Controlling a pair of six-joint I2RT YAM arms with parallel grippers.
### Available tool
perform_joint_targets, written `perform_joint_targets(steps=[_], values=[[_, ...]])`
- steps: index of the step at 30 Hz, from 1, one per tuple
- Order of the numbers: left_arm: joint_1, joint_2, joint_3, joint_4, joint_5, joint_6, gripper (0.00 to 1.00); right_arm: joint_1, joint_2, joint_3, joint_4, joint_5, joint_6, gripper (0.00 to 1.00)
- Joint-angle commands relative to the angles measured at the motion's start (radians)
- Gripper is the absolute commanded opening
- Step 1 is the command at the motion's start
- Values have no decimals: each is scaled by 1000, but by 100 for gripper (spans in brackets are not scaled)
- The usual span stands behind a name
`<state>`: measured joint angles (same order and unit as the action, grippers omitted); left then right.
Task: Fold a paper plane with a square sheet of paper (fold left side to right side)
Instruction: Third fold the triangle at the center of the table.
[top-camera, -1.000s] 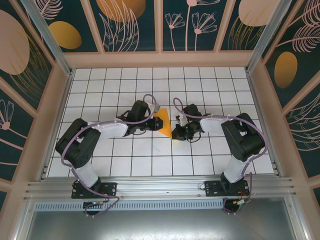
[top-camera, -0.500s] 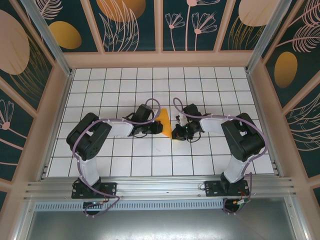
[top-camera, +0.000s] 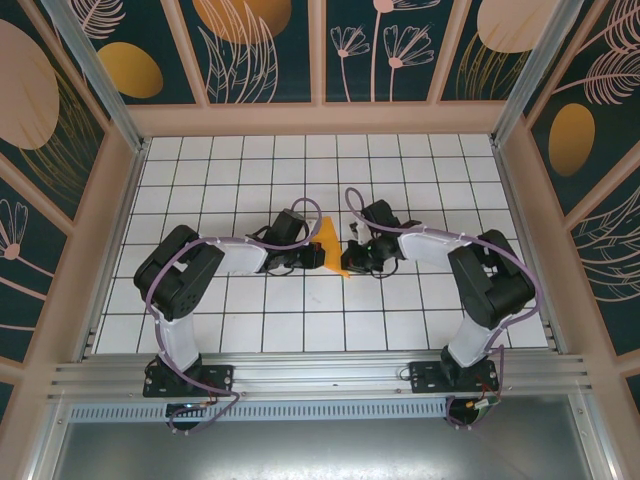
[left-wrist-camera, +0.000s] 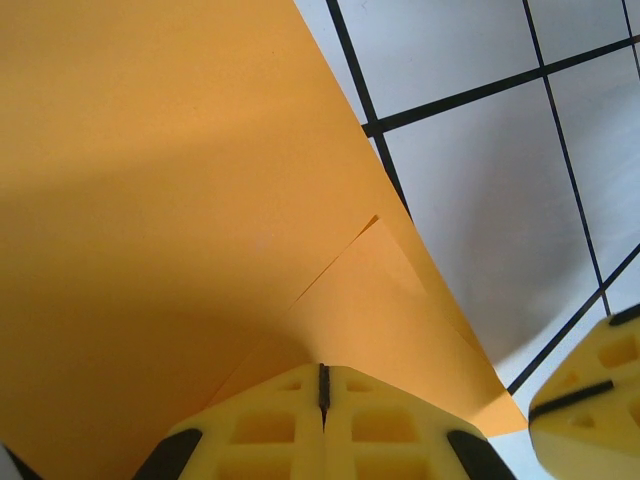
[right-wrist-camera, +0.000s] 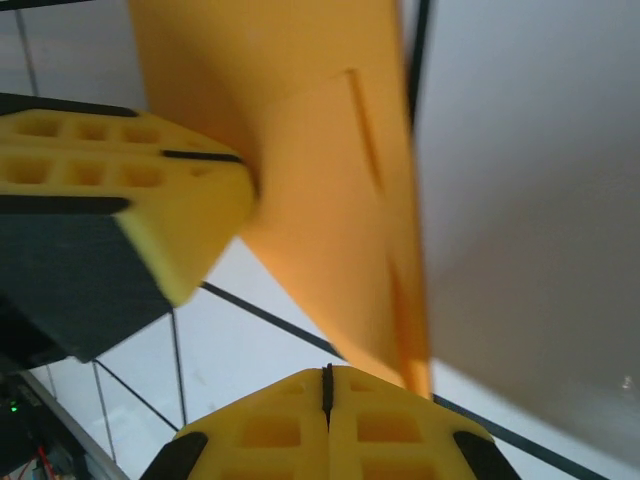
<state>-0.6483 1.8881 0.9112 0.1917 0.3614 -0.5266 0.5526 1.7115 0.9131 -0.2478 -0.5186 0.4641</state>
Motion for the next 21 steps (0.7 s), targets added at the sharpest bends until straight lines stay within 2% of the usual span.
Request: perform_joint_targets(steps=[1, 11, 21], values=[[4, 16, -16, -72, -52, 22, 4, 31, 54, 49, 50, -24, 46, 0], [5, 19, -9, -79, -54, 20, 3, 46, 146, 79, 52, 2, 50, 0], [4, 26, -7, -87, -77, 26, 3, 0, 64, -30, 29, 22, 56, 0]])
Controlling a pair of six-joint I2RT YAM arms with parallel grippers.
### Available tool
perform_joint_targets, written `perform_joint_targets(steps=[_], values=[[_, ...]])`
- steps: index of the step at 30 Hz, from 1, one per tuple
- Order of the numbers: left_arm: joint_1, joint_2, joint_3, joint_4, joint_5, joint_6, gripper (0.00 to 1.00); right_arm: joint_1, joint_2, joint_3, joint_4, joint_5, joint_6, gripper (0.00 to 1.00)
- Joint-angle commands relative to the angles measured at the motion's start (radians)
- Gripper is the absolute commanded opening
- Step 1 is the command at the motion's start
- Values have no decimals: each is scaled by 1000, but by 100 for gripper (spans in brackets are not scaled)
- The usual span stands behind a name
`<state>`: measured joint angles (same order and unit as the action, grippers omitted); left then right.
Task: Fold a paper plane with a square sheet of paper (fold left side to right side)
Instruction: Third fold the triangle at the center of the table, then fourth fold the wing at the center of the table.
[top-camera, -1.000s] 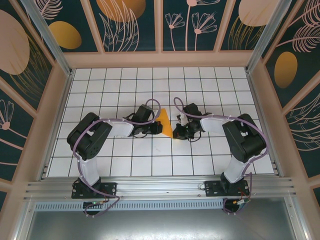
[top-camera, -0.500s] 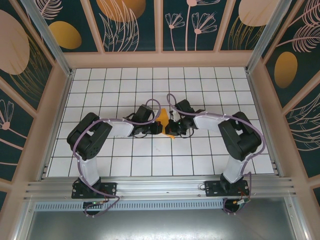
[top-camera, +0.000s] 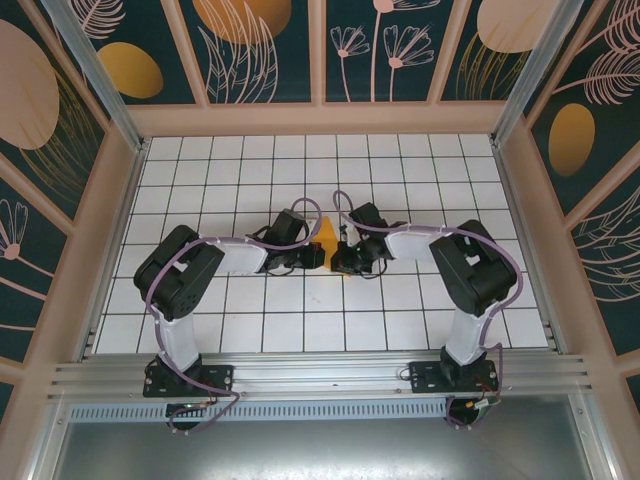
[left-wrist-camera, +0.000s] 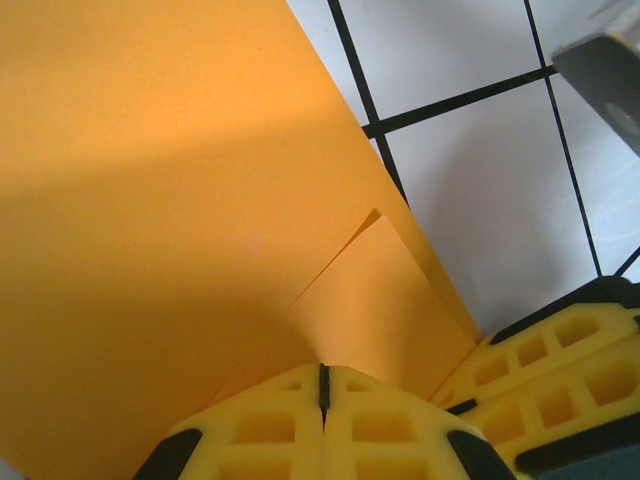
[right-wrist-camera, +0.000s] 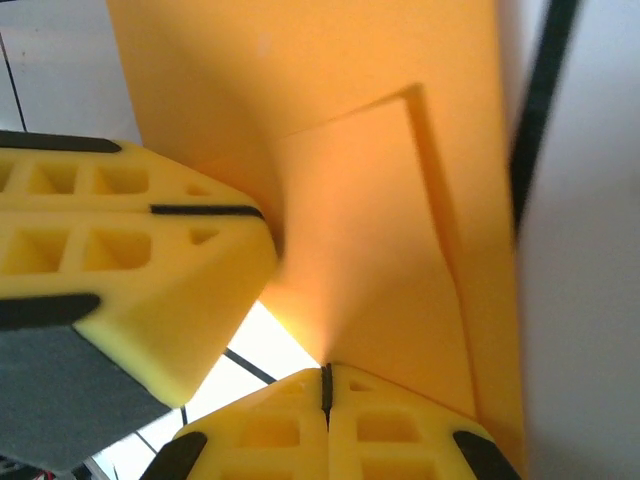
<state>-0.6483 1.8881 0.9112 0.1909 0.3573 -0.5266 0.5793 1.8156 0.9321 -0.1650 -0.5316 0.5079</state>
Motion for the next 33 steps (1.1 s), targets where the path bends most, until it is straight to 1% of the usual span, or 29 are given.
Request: perform_joint_targets(steps=[1, 3, 4, 14, 18, 21, 22, 23, 25, 26, 27, 28, 30, 33], values=[[4, 29, -6, -87, -76, 26, 2, -27, -55, -63, -58, 37, 11, 0], [4, 30, -4, -88, -81, 28, 2, -27, -75, -87, -69, 41, 6, 0], [4, 30, -2, -87, -84, 29, 2, -56, -86, -99, -75, 44, 3, 0], [5, 19, 7, -83, -78, 29, 3, -112, -147, -174, -136, 73, -49, 0], [11, -13, 40, -60, -15, 4, 12, -119, -190, -147, -105, 77, -78, 0], [36, -67, 55, -34, 52, -29, 20, -137, -242, -123, -58, 87, -128, 0], [48, -85, 77, -26, 72, -42, 23, -143, -255, -117, -41, 96, -147, 1], [65, -108, 87, -17, 91, -56, 27, -149, -269, -116, -15, 99, -178, 9], [98, -151, 82, 2, 116, -81, 31, -159, -288, -123, 61, 85, -224, 26], [114, -167, 73, 10, 120, -93, 33, -160, -292, -130, 120, 69, -241, 35], [131, -202, 67, 20, 125, -105, 35, -161, -287, -136, 177, 36, -258, 42], [143, -217, 39, 28, 127, -119, 37, -161, -272, -134, 220, -2, -274, 44], [170, -242, -3, 42, 129, -163, 39, -158, -217, -103, 265, -89, -319, 44], [191, -259, -60, 59, 127, -231, 40, -146, -142, -58, 278, -155, -379, 47]])
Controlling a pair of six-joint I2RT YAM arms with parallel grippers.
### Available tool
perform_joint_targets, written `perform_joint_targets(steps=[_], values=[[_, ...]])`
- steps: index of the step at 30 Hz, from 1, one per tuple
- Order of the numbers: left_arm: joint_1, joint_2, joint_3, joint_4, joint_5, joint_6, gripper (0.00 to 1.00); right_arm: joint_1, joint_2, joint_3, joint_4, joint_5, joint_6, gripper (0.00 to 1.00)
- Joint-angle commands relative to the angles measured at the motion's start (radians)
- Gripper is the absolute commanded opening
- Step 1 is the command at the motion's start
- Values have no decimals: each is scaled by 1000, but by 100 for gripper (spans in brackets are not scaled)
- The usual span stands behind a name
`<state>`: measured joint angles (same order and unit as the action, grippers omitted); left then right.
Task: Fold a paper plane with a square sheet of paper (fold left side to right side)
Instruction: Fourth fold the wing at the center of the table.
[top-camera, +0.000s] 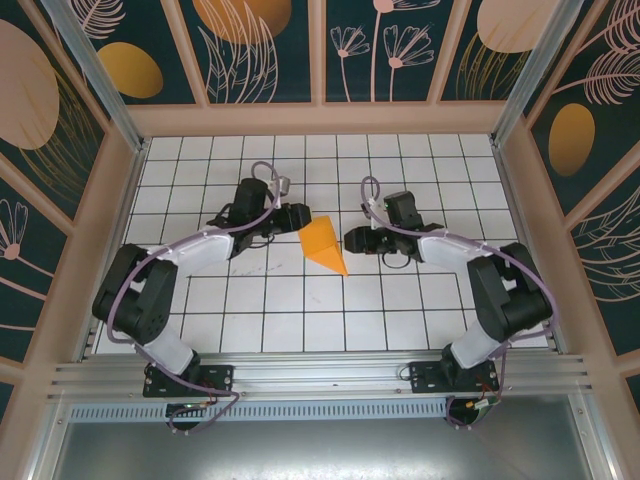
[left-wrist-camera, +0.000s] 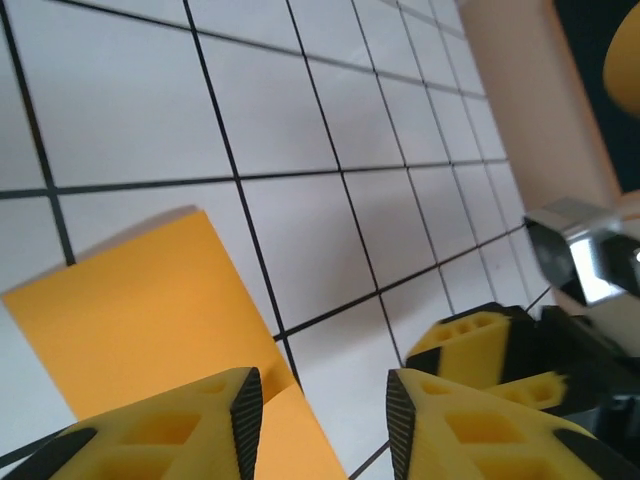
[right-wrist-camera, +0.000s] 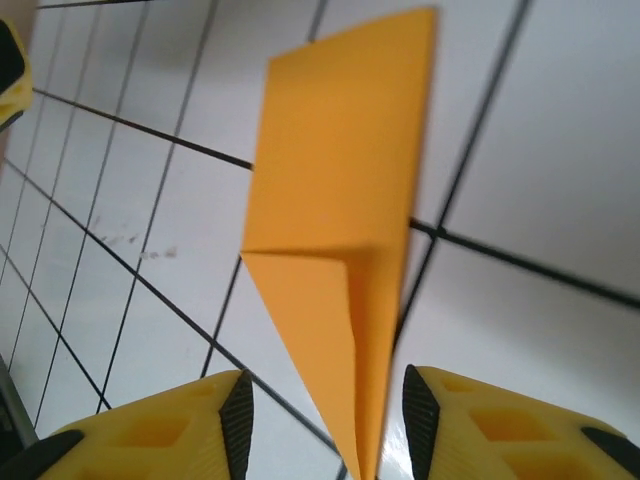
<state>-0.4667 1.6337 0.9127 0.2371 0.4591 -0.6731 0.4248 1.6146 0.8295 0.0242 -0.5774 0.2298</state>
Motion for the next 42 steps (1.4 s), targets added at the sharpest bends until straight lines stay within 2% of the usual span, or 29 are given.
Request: perform_joint_targets(steps=[1, 3, 7, 19, 25, 31, 42], values=[[11, -7, -76, 17, 20, -103, 41, 13, 80, 56, 89, -118, -114, 47], [10, -9, -110, 32, 17, -138, 41, 20, 124, 75, 87, -141, -130, 45], [10, 1, -149, 60, 29, -171, 41, 29, 195, 115, 69, -159, -139, 31], [11, 26, -145, 38, 24, -162, 41, 46, 271, 144, 70, -118, -117, 32], [11, 26, -147, 30, 26, -157, 41, 42, 279, 157, 42, -100, -122, 10], [10, 42, -147, 13, 52, -173, 43, 17, 236, 137, 77, -123, -94, 1], [-11, 153, -126, 119, 130, -247, 44, 5, 216, 94, 109, -147, -75, 0]])
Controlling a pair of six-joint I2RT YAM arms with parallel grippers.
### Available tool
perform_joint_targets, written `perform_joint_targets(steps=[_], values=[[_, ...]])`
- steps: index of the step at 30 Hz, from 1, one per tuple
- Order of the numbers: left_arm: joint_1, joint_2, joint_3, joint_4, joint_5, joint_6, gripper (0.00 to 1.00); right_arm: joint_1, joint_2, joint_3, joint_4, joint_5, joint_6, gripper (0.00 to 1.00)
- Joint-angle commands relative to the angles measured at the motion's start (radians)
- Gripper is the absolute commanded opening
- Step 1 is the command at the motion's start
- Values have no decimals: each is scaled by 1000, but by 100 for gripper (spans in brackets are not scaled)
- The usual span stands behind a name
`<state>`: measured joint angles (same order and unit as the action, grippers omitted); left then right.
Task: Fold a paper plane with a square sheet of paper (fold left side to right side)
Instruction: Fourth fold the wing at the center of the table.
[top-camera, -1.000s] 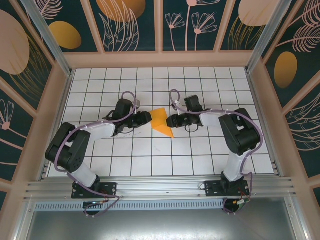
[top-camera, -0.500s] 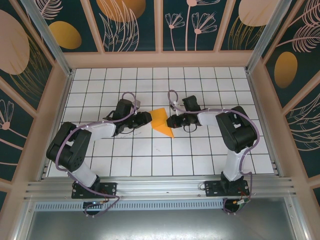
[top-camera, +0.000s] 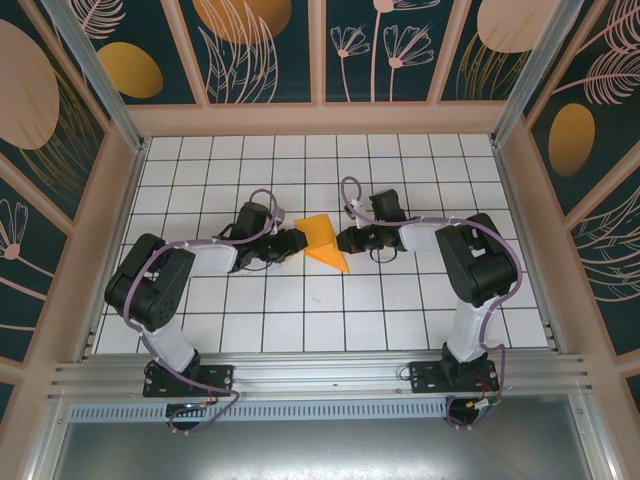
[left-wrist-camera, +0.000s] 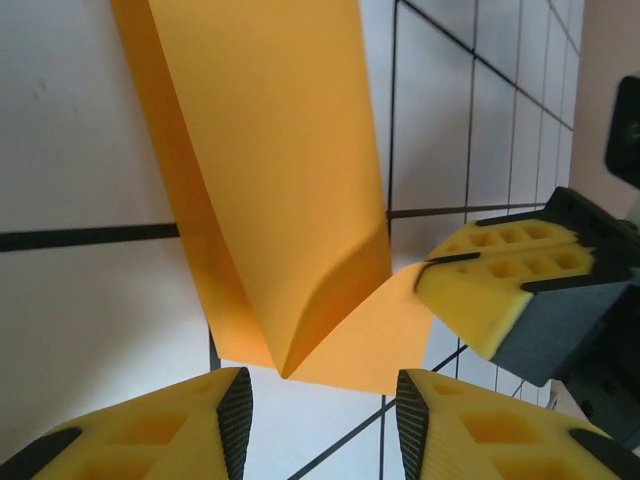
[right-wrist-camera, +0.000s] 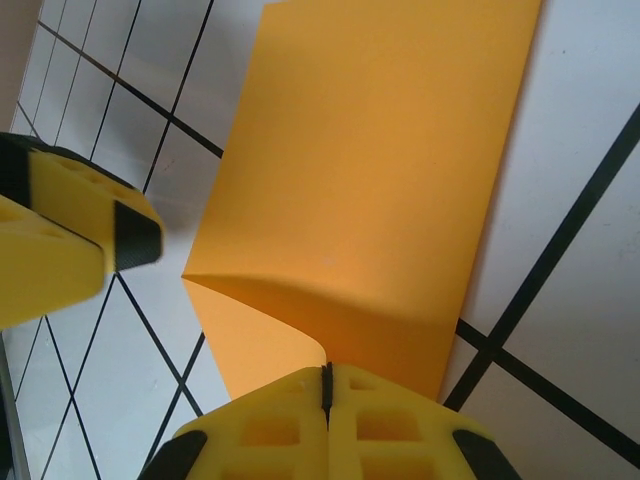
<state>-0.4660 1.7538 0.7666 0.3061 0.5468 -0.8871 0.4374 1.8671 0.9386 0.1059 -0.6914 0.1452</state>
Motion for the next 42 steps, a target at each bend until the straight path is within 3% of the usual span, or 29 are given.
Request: perform_joint_targets(steps=[1, 11, 21, 38, 42], values=[[-15, 43, 27, 59, 45, -35, 44, -8, -37, -18, 28, -33, 11, 0], [-32, 98, 77, 44, 38, -30, 44, -17, -46, -41, 50, -34, 26, 0], [-33, 31, 86, -43, -35, 9, 48, -40, -65, -57, 56, -39, 31, 0], [-38, 150, 162, -4, 37, -34, 45, -44, -69, -73, 74, -49, 37, 0], [-40, 139, 157, 21, 35, -54, 41, -45, -88, -78, 76, -26, 42, 9]])
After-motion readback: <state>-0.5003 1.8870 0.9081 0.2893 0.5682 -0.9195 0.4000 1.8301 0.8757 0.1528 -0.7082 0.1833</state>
